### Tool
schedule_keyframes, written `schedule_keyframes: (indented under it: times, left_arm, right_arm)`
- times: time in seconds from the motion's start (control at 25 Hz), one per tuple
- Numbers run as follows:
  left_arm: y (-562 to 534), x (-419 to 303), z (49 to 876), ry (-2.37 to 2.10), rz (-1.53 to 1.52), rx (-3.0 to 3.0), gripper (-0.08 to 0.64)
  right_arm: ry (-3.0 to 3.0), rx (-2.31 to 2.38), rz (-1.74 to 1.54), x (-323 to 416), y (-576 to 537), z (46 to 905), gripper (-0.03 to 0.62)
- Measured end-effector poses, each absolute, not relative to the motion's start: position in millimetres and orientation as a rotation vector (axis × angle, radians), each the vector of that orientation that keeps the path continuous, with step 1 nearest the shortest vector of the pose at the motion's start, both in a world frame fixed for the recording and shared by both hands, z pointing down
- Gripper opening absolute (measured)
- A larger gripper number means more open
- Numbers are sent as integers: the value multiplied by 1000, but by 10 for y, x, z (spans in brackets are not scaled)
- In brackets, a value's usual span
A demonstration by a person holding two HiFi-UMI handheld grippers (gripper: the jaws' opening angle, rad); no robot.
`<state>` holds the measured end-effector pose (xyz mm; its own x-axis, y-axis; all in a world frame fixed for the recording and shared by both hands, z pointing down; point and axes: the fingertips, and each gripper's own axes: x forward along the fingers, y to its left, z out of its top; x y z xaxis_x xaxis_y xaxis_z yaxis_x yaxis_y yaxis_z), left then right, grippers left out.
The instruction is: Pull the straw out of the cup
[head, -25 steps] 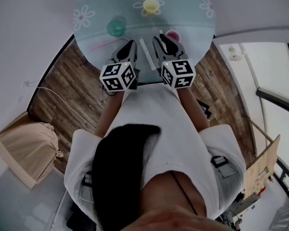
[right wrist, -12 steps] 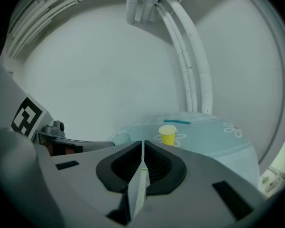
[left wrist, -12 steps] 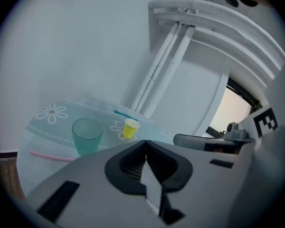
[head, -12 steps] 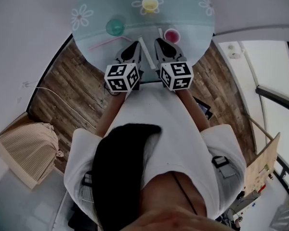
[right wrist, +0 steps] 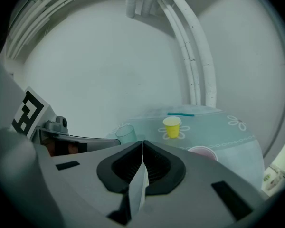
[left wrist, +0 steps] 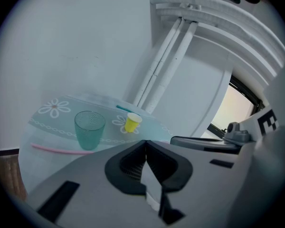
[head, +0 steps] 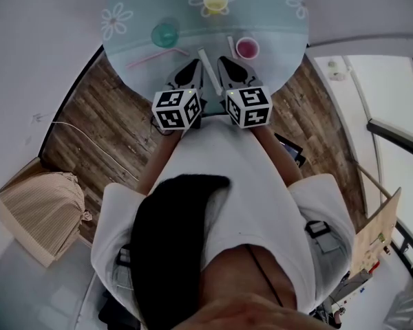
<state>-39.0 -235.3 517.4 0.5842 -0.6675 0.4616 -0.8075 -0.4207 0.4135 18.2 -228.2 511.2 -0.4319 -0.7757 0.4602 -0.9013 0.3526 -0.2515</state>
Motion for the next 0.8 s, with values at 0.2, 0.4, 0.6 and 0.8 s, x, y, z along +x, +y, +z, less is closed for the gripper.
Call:
schedule_keyframes:
  times: [0.2,0.4,0.6,0.8]
  left_arm:
    - [-2340,-402,5196,-1166,304,2201,10]
    - [-2366,-423,5218,-1166,295,2190,10]
    - [-2392,-453,5220,-1176,286,2183,9]
    - [-2408,-482,5225,-1178,282,2178,9]
  right_arm:
    - [-2352,1477,699,144,-2270,5150,35]
    - [-2354,1452,690,98,-2285,5175,35]
    - [-2349,1441,681,77,-2302,5193,35]
    - [-2345,1440,687,61,-2309,5212,35]
